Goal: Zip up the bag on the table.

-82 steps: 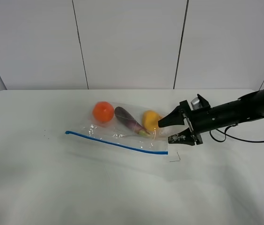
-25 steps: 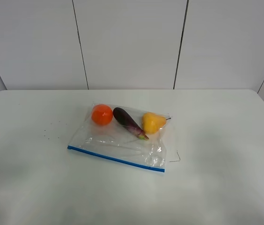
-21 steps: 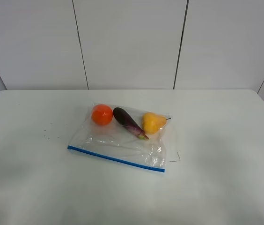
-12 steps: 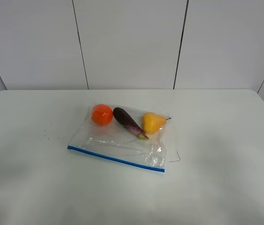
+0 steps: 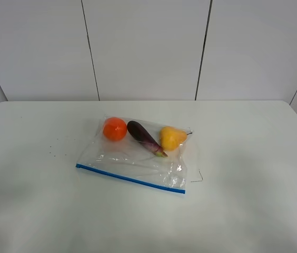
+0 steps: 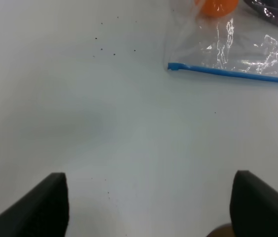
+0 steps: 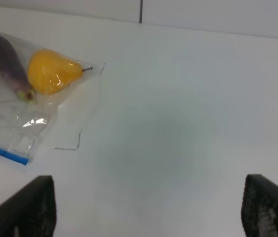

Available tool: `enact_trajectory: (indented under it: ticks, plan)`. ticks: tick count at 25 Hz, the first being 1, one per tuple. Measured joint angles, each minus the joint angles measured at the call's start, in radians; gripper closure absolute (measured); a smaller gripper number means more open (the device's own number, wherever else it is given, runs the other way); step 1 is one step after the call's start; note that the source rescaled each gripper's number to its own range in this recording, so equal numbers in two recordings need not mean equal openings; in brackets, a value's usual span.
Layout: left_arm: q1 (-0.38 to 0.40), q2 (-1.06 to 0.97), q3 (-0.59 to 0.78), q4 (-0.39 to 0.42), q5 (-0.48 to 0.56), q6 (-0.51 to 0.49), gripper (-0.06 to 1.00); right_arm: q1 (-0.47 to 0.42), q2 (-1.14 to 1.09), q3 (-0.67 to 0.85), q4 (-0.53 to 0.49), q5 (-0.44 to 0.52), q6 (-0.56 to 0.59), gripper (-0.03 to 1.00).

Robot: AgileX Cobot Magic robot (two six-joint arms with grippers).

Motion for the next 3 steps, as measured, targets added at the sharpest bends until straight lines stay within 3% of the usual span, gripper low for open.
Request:
enact_trajectory:
  ticks: [3]
  plan:
    - [0.000, 0.000, 0.000, 0.000, 0.000, 0.000, -0.02, 0.000, 0.000, 0.000, 0.000, 0.000, 0.000, 0.12]
